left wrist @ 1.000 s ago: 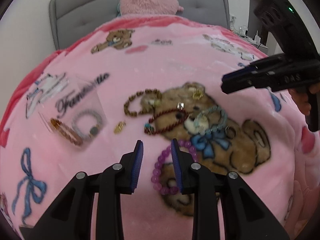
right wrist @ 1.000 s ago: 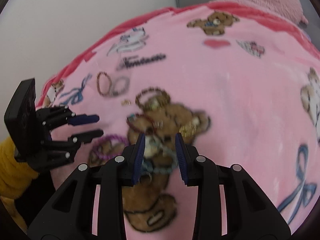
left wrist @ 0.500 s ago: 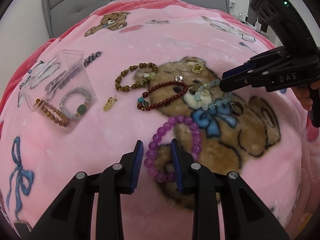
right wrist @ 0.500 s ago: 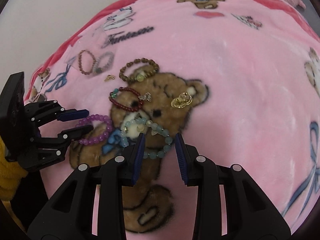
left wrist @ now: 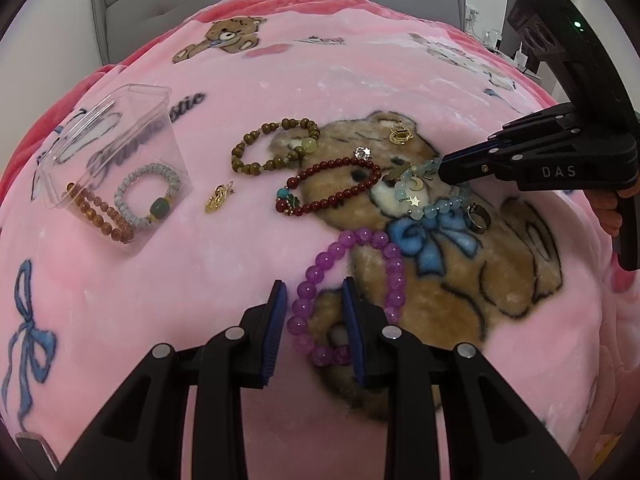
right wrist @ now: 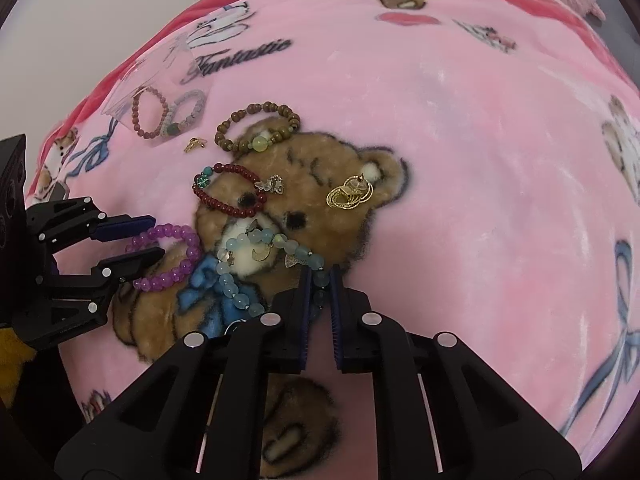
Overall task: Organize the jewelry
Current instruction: 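Grasp the purple bead bracelet with the left tool while the right tool grasps the pale blue-green bracelet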
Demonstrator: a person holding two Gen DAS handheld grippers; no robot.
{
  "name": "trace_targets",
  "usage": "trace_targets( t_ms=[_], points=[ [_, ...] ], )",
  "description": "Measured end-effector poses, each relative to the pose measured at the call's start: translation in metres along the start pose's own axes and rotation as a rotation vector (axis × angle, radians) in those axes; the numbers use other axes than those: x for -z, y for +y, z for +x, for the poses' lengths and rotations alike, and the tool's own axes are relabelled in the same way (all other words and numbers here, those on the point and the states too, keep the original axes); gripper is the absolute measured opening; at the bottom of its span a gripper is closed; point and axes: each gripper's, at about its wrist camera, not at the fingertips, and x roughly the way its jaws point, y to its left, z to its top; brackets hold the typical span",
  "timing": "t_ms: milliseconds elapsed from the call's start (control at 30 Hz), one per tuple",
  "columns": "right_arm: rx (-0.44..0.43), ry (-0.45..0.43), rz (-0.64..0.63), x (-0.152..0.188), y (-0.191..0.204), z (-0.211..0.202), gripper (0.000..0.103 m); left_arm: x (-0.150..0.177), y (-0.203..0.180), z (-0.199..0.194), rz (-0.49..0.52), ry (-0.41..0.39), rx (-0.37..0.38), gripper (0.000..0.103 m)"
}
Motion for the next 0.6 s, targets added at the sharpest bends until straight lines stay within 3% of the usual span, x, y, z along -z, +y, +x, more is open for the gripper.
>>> trace_targets(
  t_ms=[333, 400, 600],
  points=[
    [-0.068, -0.101, -0.025, -0.014, 0.011, -0.033, 0.008, -0.003, 0.005, -0.012, -0.015, -0.044, 0.029, 0.017],
    [-0.073, -0.107, -0.029, -0.017, 0.015, -0.035, 0.008, -0.005, 0.006, -0.014, -0.021, -0.056, 0.036, 0.007],
    [-0.094, -0.115, -0.045, -0.020, 0.022, -0.039, 0.008, -0.007, 0.011, -0.019, -0.047, -0.071, 0.056, 0.001]
  ],
)
